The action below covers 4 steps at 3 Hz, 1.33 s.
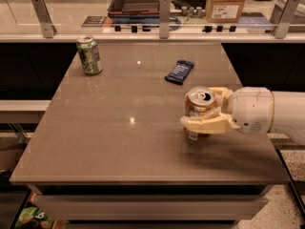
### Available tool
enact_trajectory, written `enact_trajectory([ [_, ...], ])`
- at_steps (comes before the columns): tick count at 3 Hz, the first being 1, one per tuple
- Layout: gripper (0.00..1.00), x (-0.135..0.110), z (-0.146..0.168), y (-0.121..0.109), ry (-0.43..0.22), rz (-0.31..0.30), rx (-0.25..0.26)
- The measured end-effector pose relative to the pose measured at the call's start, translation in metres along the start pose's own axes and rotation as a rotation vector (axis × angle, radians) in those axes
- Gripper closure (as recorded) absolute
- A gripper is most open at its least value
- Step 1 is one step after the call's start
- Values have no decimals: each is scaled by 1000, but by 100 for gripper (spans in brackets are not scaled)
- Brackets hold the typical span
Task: Move orange can near green can
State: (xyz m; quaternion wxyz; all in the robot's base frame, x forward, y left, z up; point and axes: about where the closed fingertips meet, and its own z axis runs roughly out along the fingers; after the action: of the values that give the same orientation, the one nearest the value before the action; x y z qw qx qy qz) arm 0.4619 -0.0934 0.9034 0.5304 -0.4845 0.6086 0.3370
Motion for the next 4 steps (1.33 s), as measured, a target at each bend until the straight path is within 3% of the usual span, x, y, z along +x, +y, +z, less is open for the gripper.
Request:
enact_trajectory([
  [2, 100, -37, 21, -57, 53, 44, 104],
  [3, 100, -56, 45, -79, 83, 67, 166],
  [4, 100, -76, 74, -104, 78, 79, 196],
])
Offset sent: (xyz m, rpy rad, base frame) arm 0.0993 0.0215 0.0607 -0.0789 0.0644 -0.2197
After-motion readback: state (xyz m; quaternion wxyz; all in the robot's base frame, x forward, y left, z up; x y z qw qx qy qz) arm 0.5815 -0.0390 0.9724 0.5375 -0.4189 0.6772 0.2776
